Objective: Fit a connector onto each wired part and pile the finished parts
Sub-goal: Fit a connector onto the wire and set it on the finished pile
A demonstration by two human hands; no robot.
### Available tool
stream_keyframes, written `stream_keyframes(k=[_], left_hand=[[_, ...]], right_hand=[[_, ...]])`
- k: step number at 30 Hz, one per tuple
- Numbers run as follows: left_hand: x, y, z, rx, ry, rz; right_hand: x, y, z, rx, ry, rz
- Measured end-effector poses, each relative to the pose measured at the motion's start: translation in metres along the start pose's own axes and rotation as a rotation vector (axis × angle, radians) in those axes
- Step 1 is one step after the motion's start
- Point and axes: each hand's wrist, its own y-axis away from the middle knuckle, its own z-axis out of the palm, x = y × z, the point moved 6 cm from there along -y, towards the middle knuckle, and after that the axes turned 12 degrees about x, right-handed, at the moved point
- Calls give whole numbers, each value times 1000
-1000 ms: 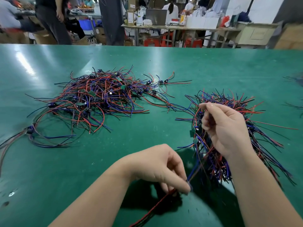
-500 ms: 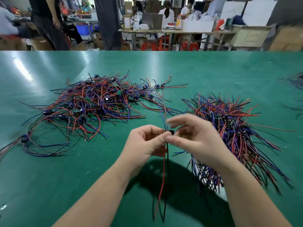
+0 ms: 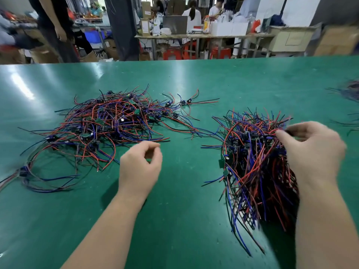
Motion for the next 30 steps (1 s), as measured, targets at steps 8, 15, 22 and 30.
stream_keyframes(k=[8, 15, 22, 30], left_hand=[[-56, -16, -14, -149, -714, -240], [-73, -21, -21, -263, -924, -338], [-58, -27, -23, -64, -694, -308], [-33, -26, -21, -25, -427, -142]], right_hand=[[0, 5, 13, -125, 141, -55], [-19, 14, 12, -12, -31, -46], [-36, 24, 6, 55, -177, -81], [-43, 33, 7, 40, -326, -91]])
